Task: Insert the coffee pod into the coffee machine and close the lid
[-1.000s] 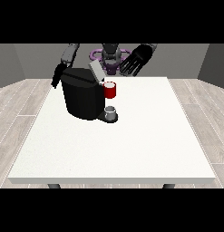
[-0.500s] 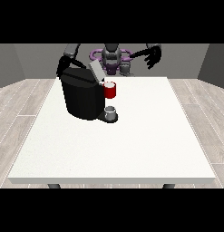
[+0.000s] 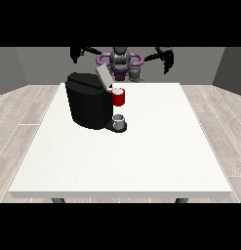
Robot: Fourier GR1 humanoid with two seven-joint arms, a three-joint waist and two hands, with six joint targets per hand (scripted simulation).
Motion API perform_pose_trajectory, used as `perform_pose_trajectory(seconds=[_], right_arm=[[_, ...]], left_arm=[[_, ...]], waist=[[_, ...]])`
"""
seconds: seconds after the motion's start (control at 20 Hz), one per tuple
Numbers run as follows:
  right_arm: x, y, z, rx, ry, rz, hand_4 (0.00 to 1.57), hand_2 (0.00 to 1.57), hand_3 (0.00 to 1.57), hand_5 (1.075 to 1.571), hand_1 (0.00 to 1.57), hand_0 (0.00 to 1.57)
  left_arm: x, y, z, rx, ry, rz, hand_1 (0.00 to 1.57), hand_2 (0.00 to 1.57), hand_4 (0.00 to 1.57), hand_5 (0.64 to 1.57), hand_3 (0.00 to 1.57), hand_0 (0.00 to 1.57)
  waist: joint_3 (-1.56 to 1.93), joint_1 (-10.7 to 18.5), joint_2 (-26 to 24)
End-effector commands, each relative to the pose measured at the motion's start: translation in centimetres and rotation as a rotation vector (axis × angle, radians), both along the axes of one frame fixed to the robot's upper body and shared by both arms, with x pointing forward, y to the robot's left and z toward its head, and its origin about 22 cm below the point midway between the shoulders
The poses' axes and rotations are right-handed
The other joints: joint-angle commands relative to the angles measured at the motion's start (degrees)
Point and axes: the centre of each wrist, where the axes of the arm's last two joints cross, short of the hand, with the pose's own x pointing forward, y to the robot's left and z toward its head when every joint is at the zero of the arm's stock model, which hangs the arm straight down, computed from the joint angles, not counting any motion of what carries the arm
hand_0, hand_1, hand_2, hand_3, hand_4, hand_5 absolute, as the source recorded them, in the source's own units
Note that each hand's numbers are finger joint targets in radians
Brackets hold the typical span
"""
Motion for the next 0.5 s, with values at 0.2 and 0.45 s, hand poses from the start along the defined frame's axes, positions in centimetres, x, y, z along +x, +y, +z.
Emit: perform_pose_trajectory(seconds=[0.2, 0.45], right_arm=[[2.3, -1.2, 3.3, -0.076, -0.068, 0.024, 0.0, 0.0, 0.0, 1.571, 0.0, 0.0], [3.5, -0.2, 4.3, 0.027, -0.051, 0.026, 0.11, 0.0, 0.0, 1.571, 0.0, 0.0]], left_arm=[[-0.1, 0.4, 2.1, -0.059, -0.003, -0.016, 0.0, 0.0, 0.46, 1.571, 0.0, 0.0], [-1.4, 0.9, 2.5, -0.074, -0.068, 0.009, 0.0, 0.0, 0.39, 1.571, 0.0, 0.0]], waist=[[0.04, 4.8, 1.9], [0.03, 3.2, 5.2]])
